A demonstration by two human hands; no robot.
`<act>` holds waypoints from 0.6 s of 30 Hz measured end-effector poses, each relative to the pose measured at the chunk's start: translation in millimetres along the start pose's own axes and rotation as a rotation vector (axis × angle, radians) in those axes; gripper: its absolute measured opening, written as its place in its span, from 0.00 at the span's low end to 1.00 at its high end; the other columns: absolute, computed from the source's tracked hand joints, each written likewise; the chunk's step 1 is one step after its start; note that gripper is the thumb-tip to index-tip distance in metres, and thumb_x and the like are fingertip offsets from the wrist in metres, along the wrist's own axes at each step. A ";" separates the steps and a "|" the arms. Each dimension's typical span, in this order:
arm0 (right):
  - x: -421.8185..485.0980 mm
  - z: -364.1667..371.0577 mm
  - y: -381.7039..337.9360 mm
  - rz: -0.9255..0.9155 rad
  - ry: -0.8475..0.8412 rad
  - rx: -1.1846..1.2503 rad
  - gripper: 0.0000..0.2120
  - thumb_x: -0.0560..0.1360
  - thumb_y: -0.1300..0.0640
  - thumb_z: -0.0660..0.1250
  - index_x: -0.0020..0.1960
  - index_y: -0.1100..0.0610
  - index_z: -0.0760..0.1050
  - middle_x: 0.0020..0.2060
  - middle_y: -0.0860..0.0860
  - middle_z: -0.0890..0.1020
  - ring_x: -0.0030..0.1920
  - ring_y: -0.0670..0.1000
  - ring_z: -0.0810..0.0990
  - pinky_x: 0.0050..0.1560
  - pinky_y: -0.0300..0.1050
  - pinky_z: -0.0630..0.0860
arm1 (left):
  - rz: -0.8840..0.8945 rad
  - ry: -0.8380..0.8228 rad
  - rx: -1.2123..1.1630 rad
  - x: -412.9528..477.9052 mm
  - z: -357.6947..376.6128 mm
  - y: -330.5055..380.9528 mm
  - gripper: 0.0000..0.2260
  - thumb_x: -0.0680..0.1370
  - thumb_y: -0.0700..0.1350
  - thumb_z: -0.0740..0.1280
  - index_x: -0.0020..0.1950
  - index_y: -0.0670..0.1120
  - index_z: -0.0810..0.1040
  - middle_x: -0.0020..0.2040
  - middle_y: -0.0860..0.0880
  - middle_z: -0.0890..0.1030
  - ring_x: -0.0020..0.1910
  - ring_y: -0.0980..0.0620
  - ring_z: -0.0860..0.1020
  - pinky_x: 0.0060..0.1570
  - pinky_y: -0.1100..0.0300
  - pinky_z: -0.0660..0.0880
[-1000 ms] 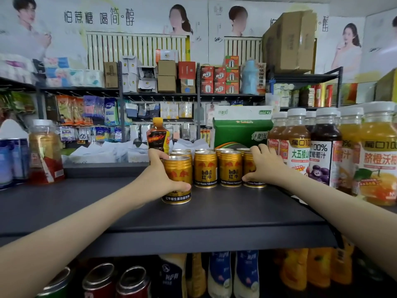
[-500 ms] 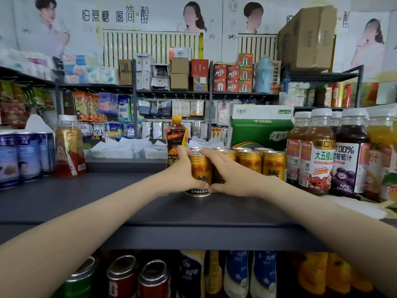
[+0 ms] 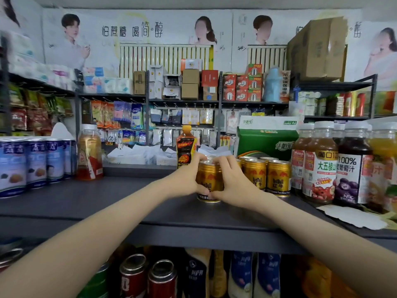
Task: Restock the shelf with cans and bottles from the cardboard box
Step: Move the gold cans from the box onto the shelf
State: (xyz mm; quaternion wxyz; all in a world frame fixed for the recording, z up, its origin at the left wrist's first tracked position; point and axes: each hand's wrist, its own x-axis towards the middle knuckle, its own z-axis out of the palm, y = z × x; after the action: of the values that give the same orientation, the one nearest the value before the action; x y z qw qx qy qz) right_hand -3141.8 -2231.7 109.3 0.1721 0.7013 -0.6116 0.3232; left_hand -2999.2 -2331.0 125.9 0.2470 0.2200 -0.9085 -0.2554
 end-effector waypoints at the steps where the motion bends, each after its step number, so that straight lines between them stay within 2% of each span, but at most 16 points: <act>1: -3.0 0.5 1.8 -0.012 -0.013 -0.006 0.39 0.64 0.56 0.77 0.68 0.57 0.60 0.59 0.51 0.62 0.61 0.49 0.64 0.65 0.45 0.67 | -0.002 0.007 -0.003 -3.6 1.8 1.4 0.39 0.70 0.41 0.76 0.69 0.58 0.54 0.62 0.45 0.74 0.59 0.47 0.76 0.60 0.47 0.75; 3: -8.3 4.2 7.7 -0.005 -0.067 -0.004 0.43 0.66 0.56 0.76 0.73 0.55 0.55 0.67 0.53 0.59 0.68 0.52 0.60 0.70 0.48 0.63 | -0.001 0.008 0.076 -6.3 6.8 3.5 0.38 0.73 0.41 0.72 0.73 0.58 0.51 0.62 0.45 0.75 0.59 0.48 0.77 0.61 0.49 0.75; 5: -8.4 4.6 9.1 0.000 -0.114 -0.007 0.44 0.68 0.56 0.74 0.75 0.53 0.50 0.71 0.51 0.54 0.73 0.54 0.56 0.73 0.51 0.61 | 0.010 0.050 0.179 -10.2 13.3 7.9 0.37 0.76 0.42 0.70 0.76 0.56 0.50 0.67 0.45 0.72 0.63 0.48 0.73 0.64 0.50 0.72; 8: -5.8 3.2 7.0 0.008 -0.120 -0.037 0.44 0.70 0.58 0.73 0.76 0.52 0.48 0.72 0.49 0.52 0.74 0.54 0.56 0.72 0.49 0.63 | -0.016 0.174 0.284 -13.8 21.3 14.2 0.35 0.77 0.43 0.69 0.76 0.55 0.52 0.69 0.45 0.63 0.67 0.46 0.68 0.65 0.51 0.70; 13: -6.8 -3.6 3.8 0.034 -0.158 -0.004 0.42 0.71 0.61 0.71 0.76 0.52 0.48 0.73 0.50 0.52 0.72 0.56 0.60 0.69 0.49 0.68 | -0.051 0.229 0.240 -19.4 21.8 27.5 0.29 0.76 0.43 0.69 0.74 0.52 0.59 0.64 0.44 0.68 0.63 0.46 0.71 0.62 0.52 0.73; 15: -7.8 -7.9 4.5 0.074 -0.210 0.012 0.44 0.72 0.60 0.71 0.76 0.52 0.46 0.74 0.51 0.49 0.74 0.56 0.57 0.71 0.52 0.65 | -0.062 0.256 0.224 -22.1 24.4 33.1 0.28 0.76 0.43 0.69 0.73 0.51 0.60 0.63 0.43 0.68 0.62 0.45 0.72 0.61 0.52 0.73; 18: -9.4 -11.8 -1.2 0.108 -0.211 -0.002 0.46 0.70 0.58 0.73 0.77 0.54 0.45 0.75 0.54 0.49 0.76 0.59 0.51 0.74 0.58 0.57 | -0.110 0.287 0.228 -27.0 31.6 40.4 0.32 0.76 0.43 0.68 0.75 0.51 0.56 0.66 0.41 0.67 0.62 0.42 0.72 0.62 0.49 0.73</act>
State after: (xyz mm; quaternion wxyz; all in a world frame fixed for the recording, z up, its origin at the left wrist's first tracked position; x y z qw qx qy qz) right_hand -3143.8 -2217.0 111.8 0.0899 0.6973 -0.6635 0.2558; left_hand -3006.9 -2274.4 116.4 0.3331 0.3302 -0.8736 -0.1298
